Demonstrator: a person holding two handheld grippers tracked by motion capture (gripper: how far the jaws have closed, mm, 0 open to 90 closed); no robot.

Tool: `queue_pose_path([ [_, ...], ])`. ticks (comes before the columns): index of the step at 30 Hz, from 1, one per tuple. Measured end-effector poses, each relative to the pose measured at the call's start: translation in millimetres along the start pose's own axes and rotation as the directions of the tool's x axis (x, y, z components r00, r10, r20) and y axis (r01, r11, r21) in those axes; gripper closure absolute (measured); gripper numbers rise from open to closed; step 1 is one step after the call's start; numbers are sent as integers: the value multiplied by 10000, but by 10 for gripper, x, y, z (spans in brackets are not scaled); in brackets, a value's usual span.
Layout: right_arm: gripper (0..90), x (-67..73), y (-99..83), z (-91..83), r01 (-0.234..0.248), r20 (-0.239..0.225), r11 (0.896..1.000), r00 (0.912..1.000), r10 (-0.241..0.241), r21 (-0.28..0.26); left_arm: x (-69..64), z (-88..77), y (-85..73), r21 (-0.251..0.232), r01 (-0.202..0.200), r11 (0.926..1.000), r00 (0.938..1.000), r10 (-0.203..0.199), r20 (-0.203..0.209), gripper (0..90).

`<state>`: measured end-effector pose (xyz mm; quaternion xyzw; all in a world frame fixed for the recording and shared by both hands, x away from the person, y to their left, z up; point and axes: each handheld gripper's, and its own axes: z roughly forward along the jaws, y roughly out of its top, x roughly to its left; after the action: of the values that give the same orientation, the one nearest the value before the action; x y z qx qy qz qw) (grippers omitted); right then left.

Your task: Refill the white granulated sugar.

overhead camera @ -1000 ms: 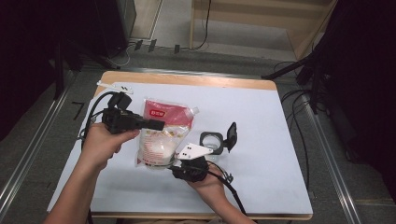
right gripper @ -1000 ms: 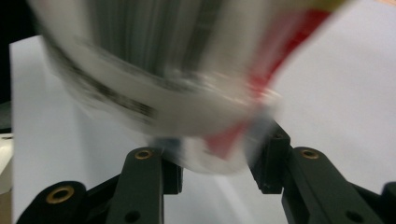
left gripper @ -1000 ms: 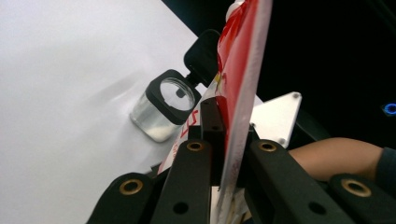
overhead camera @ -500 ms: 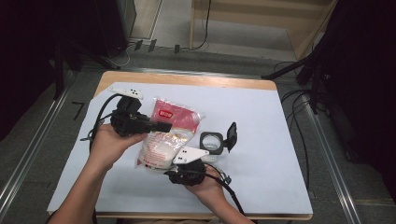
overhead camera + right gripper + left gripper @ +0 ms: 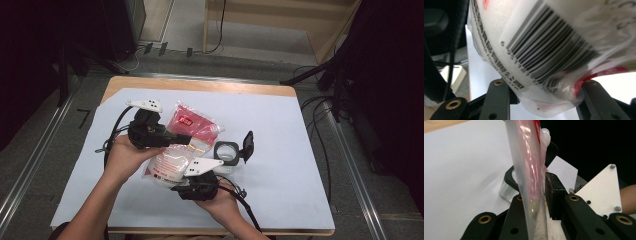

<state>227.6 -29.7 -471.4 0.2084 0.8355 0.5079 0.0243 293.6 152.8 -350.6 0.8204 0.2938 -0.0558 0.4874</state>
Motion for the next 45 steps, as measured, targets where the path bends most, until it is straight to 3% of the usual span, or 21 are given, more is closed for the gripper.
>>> queue_pose_path([
  [6,594,-8,3,-15,-182,-346,9998,9992,180,-50,-23,106,-23,-66,-142,9999,9997,143,186,814],
  [11,595,-7,-1,-20,-236,-319,9997,9992,235,-16,-37,141,-40,-246,-405,9989,9991,408,126,813],
  [15,596,-13,-6,-28,-291,-290,9996,9992,289,-41,-5,146,-51,-180,-287,9994,9994,291,190,804],
  [18,596,-7,-6,-23,-305,-359,9995,9989,304,-16,25,142,-62,-228,-132,9997,9988,142,458,806],
  [24,597,2,-4,-19,-229,-455,9997,9987,231,54,53,175,-95,-110,-345,9993,9966,353,740,781],
  [28,598,-4,-13,-23,-289,-363,9995,9989,294,121,94,206,-115,-104,7,9999,9981,0,615,777],
  [30,600,6,-15,-22,-279,-372,9995,9989,285,164,113,228,-127,-98,117,9999,9971,-110,755,777],
  [35,614,92,-28,23,173,-318,9991,9994,-161,394,81,323,-128,244,239,9994,9963,-258,819,782],
  [38,616,103,-45,38,139,-267,9988,9996,-127,467,54,357,-123,409,208,9989,9972,-237,706,787],
  [40,609,106,-56,43,38,-165,9989,9999,-30,470,40,380,-119,438,351,9984,9975,-377,595,791],
  [42,591,109,-58,54,36,-108,9989,9999,-31,472,39,406,-115,515,682,9963,9940,-722,820,792],
  [45,580,120,-63,61,-64,-99,9985,9999,70,542,24,436,-105,703,864,9938,9942,-906,579,791],
])
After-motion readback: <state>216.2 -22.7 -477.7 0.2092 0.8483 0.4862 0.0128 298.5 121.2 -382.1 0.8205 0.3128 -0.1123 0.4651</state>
